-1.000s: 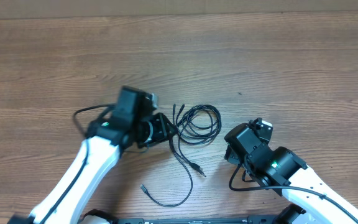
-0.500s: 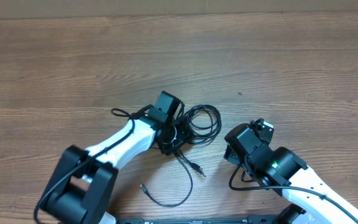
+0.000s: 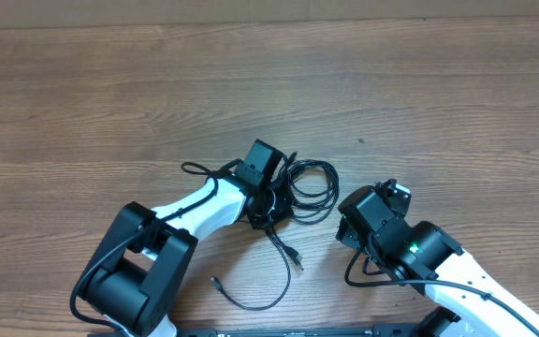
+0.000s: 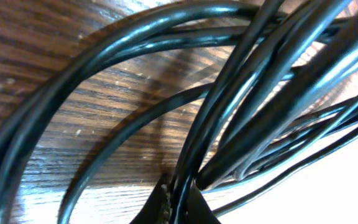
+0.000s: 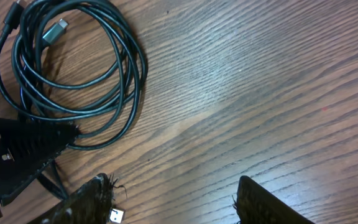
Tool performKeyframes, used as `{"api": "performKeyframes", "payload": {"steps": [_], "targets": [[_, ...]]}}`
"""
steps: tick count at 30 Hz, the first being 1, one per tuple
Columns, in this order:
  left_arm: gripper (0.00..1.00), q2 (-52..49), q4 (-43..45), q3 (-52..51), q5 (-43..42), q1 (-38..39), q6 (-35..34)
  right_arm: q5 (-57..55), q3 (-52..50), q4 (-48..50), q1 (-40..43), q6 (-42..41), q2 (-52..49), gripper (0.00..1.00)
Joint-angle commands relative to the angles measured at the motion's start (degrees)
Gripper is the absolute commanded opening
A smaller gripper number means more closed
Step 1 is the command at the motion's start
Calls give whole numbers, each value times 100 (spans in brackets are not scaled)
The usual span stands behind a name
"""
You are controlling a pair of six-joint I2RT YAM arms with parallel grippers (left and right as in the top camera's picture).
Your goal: Untangle cables
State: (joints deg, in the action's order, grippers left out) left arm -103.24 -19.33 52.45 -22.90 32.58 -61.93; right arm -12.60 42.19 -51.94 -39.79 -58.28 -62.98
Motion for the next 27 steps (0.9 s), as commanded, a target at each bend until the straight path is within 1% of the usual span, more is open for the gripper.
{"api": "performKeyframes", "payload": {"steps": [1, 4, 8, 10, 14, 19, 27], "targets": [[4, 238, -225, 55, 83, -87, 457, 114, 2, 17, 11, -44, 61, 62], [4, 693, -409, 55, 85, -164, 756, 111, 2, 22, 11, -44, 61, 62], [4, 1596, -577, 55, 101, -221, 1274, 114, 2, 44, 11, -44, 61, 63], [4, 2044, -693, 55, 184, -223, 1379, 120, 2, 83, 11, -44, 61, 63], [4, 2811, -1010, 55, 448, -221, 1379, 354, 2, 302, 11, -44, 61, 63], [4, 3534, -1362, 55, 728, -223, 1379, 1093, 2, 785, 11, 0, 57, 63], [4, 4210, -1867, 55, 1294, -223, 1375, 1499, 2, 835, 9, -2, 55, 63]]}}
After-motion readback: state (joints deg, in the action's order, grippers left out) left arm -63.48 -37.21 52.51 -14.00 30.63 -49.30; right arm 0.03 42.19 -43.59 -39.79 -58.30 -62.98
